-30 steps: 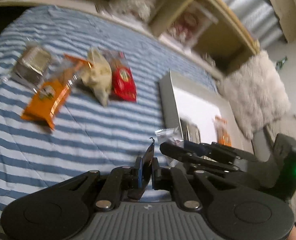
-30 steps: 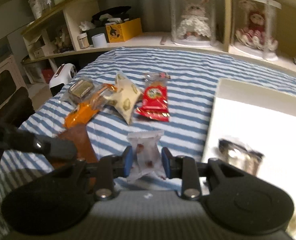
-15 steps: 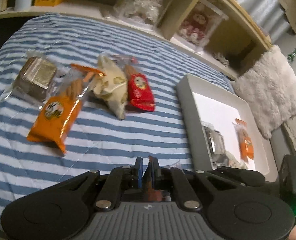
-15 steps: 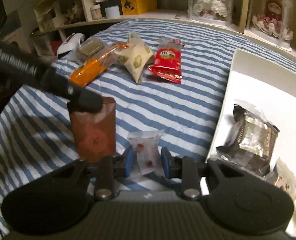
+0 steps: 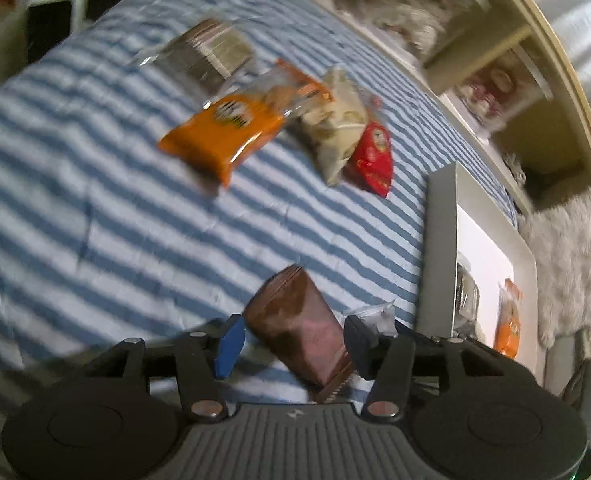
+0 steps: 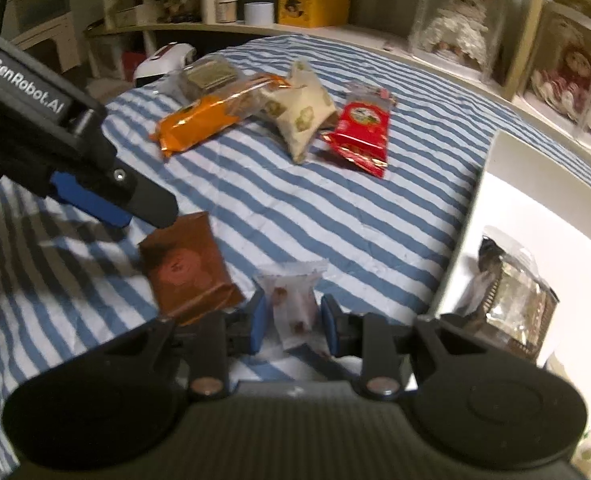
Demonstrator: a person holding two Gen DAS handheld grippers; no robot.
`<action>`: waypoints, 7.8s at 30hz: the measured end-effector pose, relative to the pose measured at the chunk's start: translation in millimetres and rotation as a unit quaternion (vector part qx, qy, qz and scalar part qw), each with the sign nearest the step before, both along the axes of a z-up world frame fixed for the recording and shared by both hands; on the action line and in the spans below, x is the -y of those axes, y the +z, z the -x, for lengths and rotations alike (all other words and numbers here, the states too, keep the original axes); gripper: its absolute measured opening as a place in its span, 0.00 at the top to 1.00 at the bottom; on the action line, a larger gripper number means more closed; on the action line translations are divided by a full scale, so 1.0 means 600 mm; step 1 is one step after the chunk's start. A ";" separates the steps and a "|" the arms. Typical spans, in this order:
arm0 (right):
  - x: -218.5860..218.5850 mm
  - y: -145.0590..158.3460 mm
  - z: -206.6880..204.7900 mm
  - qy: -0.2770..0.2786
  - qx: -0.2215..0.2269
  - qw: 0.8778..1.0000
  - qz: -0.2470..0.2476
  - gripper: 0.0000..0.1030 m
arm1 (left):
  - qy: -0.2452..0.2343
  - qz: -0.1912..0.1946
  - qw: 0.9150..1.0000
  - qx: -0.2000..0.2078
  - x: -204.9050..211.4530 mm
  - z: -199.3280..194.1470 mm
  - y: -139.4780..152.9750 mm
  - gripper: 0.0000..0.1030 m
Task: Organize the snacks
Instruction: 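Grasp the brown packet with the left tool while the right tool grasps the clear candy packet, then carry the brown packet and clear candy packet into the tray and release both, then lift both open tools away from the tray, then grasp the orange cookie packet with the left tool while the right tool grasps the cream pillow packet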
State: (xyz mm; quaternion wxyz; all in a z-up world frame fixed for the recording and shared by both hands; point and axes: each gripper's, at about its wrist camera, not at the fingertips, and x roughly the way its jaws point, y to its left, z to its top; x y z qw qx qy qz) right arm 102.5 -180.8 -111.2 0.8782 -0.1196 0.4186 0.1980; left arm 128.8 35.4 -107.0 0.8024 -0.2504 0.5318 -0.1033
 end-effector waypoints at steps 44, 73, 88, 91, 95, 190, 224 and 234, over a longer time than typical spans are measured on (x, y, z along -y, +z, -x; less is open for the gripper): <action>0.021 0.025 0.073 0.022 -0.081 0.995 -0.047 0.68 | -0.106 -0.202 0.972 0.052 0.119 0.047 -0.024 0.59; 0.286 0.200 0.065 -0.145 0.075 0.978 -0.132 0.68 | -0.175 -0.100 0.951 0.233 0.272 0.042 0.164 0.59; 0.476 0.176 0.113 -0.213 0.070 0.968 -0.110 0.68 | -0.241 -0.074 0.943 0.217 0.473 0.006 0.123 0.59; 0.506 0.165 0.122 -0.219 0.066 0.968 -0.101 0.68 | -0.270 -0.079 0.935 0.216 0.515 -0.008 0.107 0.59; 0.537 0.148 0.125 -0.223 0.056 0.969 -0.094 0.68 | -0.323 -0.110 0.913 0.223 0.559 -0.028 0.084 0.59; 0.420 0.186 0.146 -0.258 0.026 0.963 -0.067 0.01 | -0.243 -0.129 0.944 0.184 0.256 0.042 0.136 0.00; 0.094 0.131 -0.064 -0.171 0.043 0.971 -0.164 0.00 | -0.099 -0.158 0.959 0.213 -0.019 -0.091 0.088 0.00; 0.044 0.077 -0.163 -0.219 -0.033 0.934 -0.281 0.00 | -0.139 -0.199 0.941 0.234 -0.018 -0.118 0.033 0.00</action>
